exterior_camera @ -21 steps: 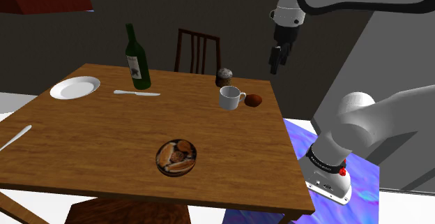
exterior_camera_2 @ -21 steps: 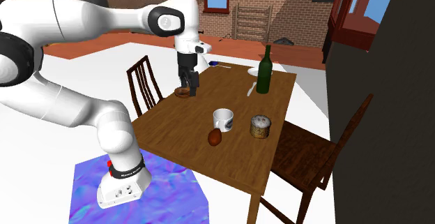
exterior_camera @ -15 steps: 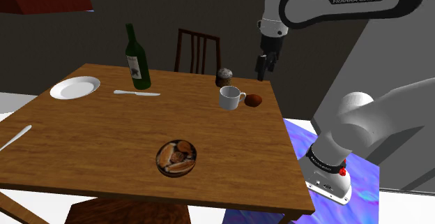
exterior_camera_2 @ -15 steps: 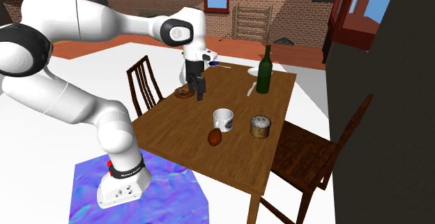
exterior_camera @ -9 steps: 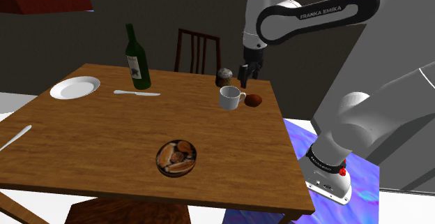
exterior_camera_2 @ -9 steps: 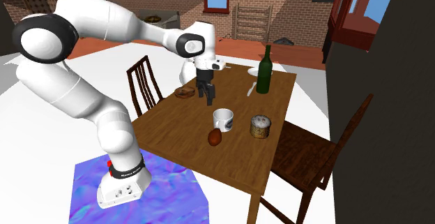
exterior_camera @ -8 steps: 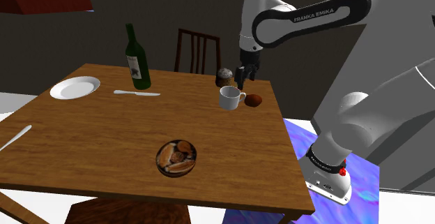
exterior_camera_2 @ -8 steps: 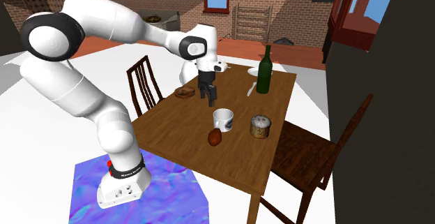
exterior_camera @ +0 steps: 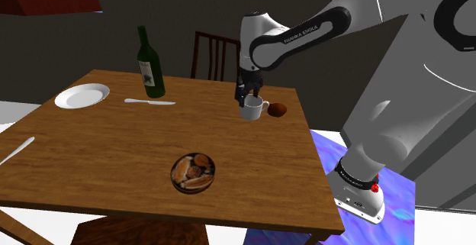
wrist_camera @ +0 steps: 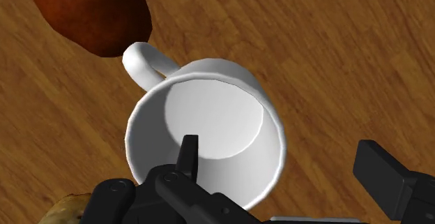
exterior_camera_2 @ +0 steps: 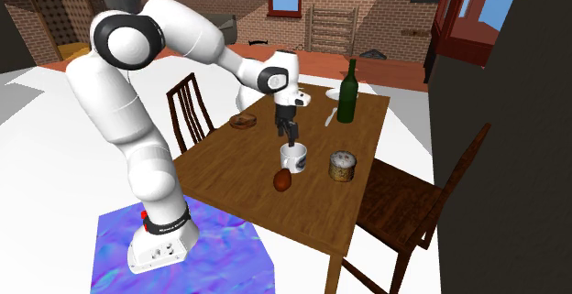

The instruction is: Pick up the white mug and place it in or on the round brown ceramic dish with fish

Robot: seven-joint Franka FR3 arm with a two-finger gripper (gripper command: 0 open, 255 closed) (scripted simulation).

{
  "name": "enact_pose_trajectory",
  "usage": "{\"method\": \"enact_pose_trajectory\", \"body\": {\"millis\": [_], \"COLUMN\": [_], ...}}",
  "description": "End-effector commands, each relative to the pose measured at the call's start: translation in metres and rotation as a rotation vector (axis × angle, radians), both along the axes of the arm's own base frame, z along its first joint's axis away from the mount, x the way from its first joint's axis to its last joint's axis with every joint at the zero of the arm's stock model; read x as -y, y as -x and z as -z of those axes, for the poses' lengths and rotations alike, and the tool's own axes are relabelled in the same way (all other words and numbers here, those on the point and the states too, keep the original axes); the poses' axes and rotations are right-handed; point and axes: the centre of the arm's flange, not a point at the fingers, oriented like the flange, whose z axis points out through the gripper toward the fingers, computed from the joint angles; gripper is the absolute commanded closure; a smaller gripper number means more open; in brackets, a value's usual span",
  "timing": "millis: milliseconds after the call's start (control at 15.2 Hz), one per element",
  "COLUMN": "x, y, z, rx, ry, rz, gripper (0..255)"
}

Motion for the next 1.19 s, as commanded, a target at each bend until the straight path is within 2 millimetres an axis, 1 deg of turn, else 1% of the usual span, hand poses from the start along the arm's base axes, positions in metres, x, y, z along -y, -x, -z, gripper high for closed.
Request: {"method": "enact_pose_trajectory", "body": {"millis": [0, 396, 462, 990, 1056, 1122], "x": [-0.007, -0.005, -0.005, -0.005, -0.005, -0.005], "y": [-0.013, -0.013, -0.012, -0.012, -0.012, -0.012], "z": [0.012, 0.043, 0.052, 0.051, 0.051, 0.051], "rx": [0.005, 0.005, 0.005, 0.005, 0.005, 0.005], "ry": [0.000, 0.000, 0.000, 0.000, 0.000, 0.000], "rz": [0.006, 0.006, 0.006, 0.006, 0.006, 0.006], "gripper": [0, 0, 0, 0, 255, 255]}}
